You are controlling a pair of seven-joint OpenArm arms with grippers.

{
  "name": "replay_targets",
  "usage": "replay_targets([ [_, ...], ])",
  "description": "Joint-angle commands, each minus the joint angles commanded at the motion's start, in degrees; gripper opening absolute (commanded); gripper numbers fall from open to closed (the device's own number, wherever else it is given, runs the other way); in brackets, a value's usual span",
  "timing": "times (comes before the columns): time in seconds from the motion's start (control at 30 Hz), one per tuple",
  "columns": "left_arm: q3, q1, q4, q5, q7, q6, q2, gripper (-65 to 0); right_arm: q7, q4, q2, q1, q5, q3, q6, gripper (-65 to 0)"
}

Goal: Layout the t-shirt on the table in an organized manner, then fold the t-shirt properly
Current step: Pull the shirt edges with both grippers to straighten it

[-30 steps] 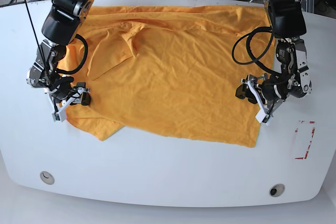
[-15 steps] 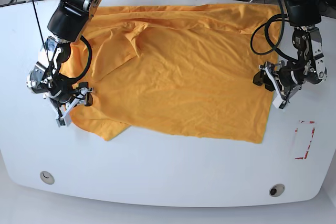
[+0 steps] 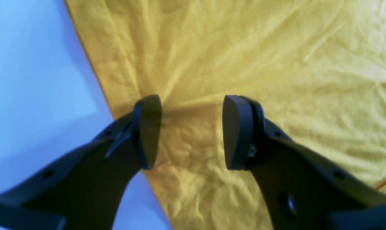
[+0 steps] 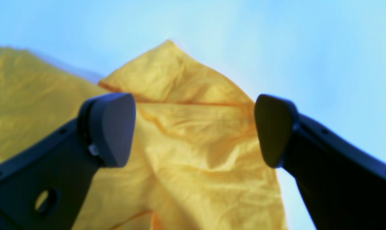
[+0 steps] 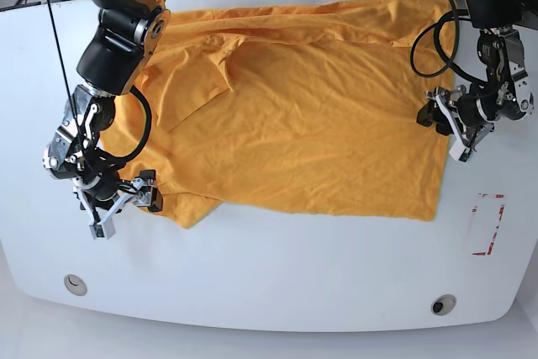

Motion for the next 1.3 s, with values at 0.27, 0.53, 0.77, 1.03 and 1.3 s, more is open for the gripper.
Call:
replay_targets([
  [0.27,-0.2,1.1,4.7,-0.3,3.2,0.0,0.0,-35.6,14.9,-18.0,3.2,6.1,-2.9,-7.0,0.00,-8.7],
  [0.53,-0.2,2.7,8.6,-0.4,3.4,0.0,0.0,-35.6,25.1,-28.1,4.0,8.9,-7.3,-8.3,0.00,-8.4],
  [0.77,-0.2,2.5,9.0,-0.4,3.4,0.0,0.0,-35.6,30.1,-33.6,3.9,8.9,-9.8,-8.3,0.00,-8.6],
  [1.03,-0.2,2.5,9.0,-0.4,3.4,0.0,0.0,-35.6,30.1,-33.6,1.4,7.5,-9.8,-11.2,0.00,-8.9],
  [1.3,-0.1,2.4,9.0,-0.4,3.4,0.0,0.0,-35.6,30.4,-33.6,-0.5,7.3,-9.7,-13.2,0.00,-31.4],
])
